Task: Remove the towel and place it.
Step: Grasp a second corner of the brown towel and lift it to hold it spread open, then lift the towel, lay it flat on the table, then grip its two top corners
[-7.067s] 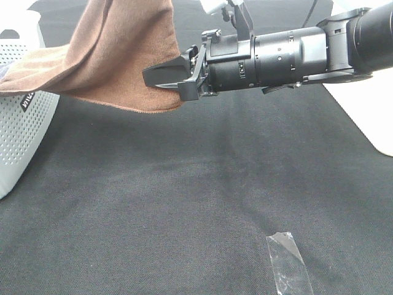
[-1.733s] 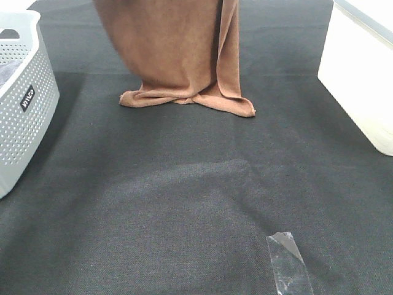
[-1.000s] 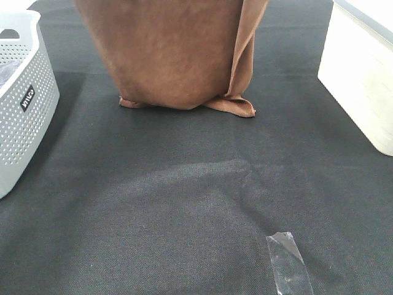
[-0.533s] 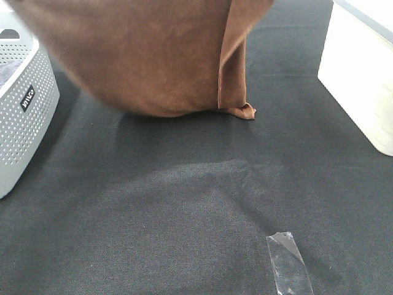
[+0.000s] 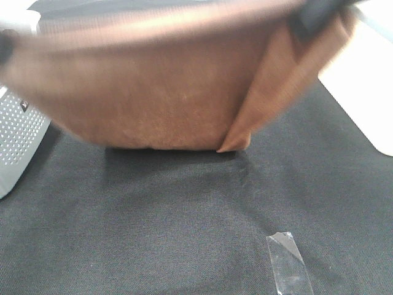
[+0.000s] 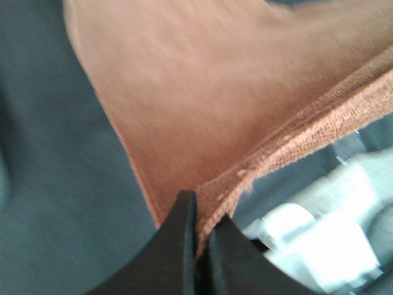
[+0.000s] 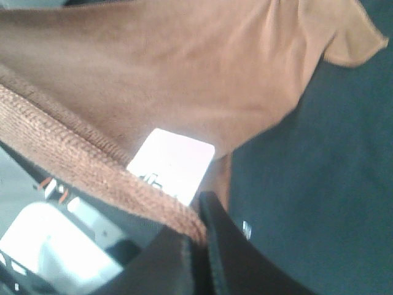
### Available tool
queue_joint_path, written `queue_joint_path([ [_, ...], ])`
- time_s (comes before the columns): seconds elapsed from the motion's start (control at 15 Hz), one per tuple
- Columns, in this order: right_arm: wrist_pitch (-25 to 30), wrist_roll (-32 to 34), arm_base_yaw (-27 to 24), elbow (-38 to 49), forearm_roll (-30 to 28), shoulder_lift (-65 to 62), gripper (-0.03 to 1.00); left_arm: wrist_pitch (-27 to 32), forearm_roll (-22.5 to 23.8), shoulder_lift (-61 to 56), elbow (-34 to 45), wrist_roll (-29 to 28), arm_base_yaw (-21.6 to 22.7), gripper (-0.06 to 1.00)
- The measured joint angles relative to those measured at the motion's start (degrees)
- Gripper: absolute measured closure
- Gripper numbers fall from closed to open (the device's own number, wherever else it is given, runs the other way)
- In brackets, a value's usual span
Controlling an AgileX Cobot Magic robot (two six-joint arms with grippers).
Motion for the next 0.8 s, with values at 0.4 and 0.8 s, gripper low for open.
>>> queue_joint_path([
  [0.4, -0.2, 0.0, 0.1, 15.3, 0.1, -12.0, 0.97, -1.1, -10.5, -9.7, 16.3, -1.0, -0.1, 0.94],
  [0.8, -0.6, 0.0, 0.1, 30.5, 3.9, -16.8, 0.97, -1.2, -17.1, -13.3, 29.9, -2.6, -0.1, 0.94],
])
